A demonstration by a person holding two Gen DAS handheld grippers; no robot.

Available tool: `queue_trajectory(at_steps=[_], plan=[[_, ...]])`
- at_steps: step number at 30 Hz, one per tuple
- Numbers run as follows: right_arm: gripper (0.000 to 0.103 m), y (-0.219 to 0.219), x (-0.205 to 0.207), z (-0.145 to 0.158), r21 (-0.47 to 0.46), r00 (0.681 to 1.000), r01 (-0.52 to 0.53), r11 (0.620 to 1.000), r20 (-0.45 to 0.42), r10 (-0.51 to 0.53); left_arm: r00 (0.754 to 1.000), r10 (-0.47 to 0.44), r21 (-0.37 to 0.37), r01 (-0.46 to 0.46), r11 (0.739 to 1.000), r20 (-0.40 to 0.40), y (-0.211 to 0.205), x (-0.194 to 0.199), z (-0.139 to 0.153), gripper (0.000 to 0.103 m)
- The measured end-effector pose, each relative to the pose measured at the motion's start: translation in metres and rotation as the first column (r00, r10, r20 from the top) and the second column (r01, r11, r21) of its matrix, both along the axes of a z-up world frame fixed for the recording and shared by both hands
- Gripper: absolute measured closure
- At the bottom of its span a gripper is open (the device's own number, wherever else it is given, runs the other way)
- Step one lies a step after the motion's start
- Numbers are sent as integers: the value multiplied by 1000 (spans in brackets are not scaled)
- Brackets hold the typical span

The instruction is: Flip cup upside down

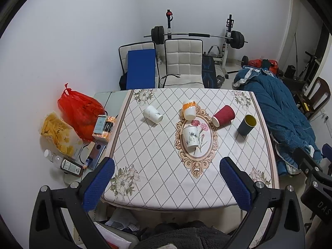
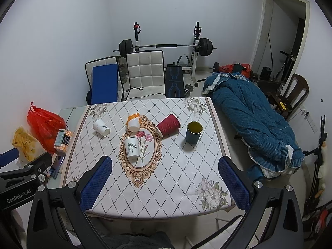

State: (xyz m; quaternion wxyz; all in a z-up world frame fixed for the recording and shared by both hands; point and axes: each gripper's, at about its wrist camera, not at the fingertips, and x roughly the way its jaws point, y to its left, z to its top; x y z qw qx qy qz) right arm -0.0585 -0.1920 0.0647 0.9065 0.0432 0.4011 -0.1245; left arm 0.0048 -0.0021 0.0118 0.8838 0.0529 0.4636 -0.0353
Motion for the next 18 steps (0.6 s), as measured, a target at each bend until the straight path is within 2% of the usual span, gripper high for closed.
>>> queue_trajectory(at_steps=[18], plan=[[0,-2,-1,7,3,1000,-4,1000,1,4,1000,-1,-1,1,1000,2,-1,-2,0,0]])
